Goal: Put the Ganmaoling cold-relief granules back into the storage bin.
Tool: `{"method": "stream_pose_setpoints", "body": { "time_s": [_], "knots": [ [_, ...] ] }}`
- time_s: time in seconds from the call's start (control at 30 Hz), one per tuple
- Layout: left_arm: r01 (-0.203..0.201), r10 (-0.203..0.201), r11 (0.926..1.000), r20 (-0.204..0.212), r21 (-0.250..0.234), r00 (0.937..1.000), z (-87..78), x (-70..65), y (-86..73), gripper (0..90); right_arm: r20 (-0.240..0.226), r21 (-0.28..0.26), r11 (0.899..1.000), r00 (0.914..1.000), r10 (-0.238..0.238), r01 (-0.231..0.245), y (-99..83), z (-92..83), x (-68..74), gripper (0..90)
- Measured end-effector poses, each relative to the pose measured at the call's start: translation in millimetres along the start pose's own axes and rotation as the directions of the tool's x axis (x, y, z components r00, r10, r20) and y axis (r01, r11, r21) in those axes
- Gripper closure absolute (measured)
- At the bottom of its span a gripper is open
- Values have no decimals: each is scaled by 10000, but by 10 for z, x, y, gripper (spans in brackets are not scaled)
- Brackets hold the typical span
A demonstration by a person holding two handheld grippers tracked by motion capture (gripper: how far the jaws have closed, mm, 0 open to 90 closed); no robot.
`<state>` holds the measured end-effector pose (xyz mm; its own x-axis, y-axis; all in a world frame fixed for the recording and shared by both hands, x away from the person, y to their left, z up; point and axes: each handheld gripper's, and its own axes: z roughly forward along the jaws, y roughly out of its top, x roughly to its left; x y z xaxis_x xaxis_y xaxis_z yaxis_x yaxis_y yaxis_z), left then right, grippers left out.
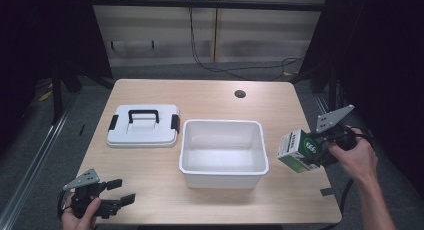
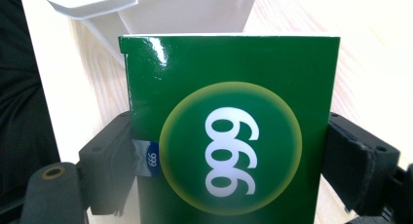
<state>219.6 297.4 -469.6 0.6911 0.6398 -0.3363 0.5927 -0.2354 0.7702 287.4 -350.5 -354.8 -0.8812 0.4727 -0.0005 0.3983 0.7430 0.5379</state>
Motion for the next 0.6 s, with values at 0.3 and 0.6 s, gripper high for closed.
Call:
{"method": "stream_pose_setpoints", "body": {
  "time_s": [0.3,0.6],
  "knots": [
    [31,-31,10000,-24,-16,10000,2,1,2,170,324,-724,9973,9994,-73,96,40,-228,15,161],
    [26,-26,10000,-15,-30,10000,0,0,3,170,470,-1333,9908,9987,-174,236,144,-353,21,161]
  ]
}}
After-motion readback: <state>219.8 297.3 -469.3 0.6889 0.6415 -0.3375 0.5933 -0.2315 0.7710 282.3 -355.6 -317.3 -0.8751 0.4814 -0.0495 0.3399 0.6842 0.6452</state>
